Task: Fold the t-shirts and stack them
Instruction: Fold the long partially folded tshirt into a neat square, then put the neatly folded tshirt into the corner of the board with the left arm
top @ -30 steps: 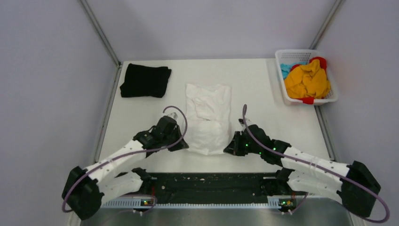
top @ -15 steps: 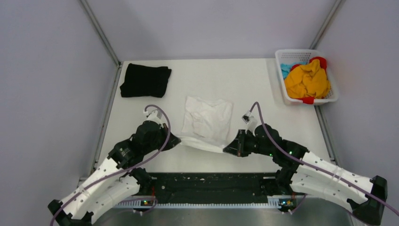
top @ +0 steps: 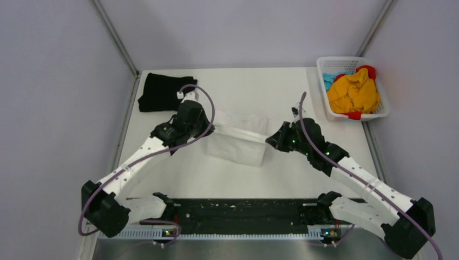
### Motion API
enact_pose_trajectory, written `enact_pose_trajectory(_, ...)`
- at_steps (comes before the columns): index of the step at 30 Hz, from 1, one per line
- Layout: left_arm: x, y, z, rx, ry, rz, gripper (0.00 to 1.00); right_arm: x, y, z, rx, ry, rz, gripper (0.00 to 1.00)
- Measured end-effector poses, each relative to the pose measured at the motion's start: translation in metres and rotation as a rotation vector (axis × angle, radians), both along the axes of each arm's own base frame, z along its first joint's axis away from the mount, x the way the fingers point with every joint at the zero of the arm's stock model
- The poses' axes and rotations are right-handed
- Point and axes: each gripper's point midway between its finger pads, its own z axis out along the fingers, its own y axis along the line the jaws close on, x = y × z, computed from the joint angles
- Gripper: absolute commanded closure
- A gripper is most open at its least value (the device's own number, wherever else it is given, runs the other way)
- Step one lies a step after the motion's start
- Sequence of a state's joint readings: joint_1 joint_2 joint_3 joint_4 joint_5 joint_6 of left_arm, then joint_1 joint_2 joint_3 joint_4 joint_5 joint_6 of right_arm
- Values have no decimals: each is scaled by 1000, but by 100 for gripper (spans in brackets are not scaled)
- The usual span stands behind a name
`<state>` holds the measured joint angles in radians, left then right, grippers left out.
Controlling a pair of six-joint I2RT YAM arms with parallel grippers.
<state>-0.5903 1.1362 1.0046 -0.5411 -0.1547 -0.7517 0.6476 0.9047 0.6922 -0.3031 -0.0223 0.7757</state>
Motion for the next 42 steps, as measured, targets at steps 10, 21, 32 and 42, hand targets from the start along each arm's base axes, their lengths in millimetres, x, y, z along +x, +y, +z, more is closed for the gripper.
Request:
enact_pose_trajectory(10, 71, 2, -48, 31, 138, 11, 100, 60, 1, -40, -17, 82, -54, 100)
enact_pose_trajectory(21, 143, -4, -97, 45, 270, -25, 37, 114, 0, -71, -56, 91, -121, 34)
enact_pose_trajectory(32, 161, 4, -110, 34, 296, -45, 1, 151, -1, -76, -95, 34, -139, 1)
enact_pose_trajectory(42, 126, 4, -95, -2, 256, -138, 1, 121, 26, -63, 44, -10, 52, 1)
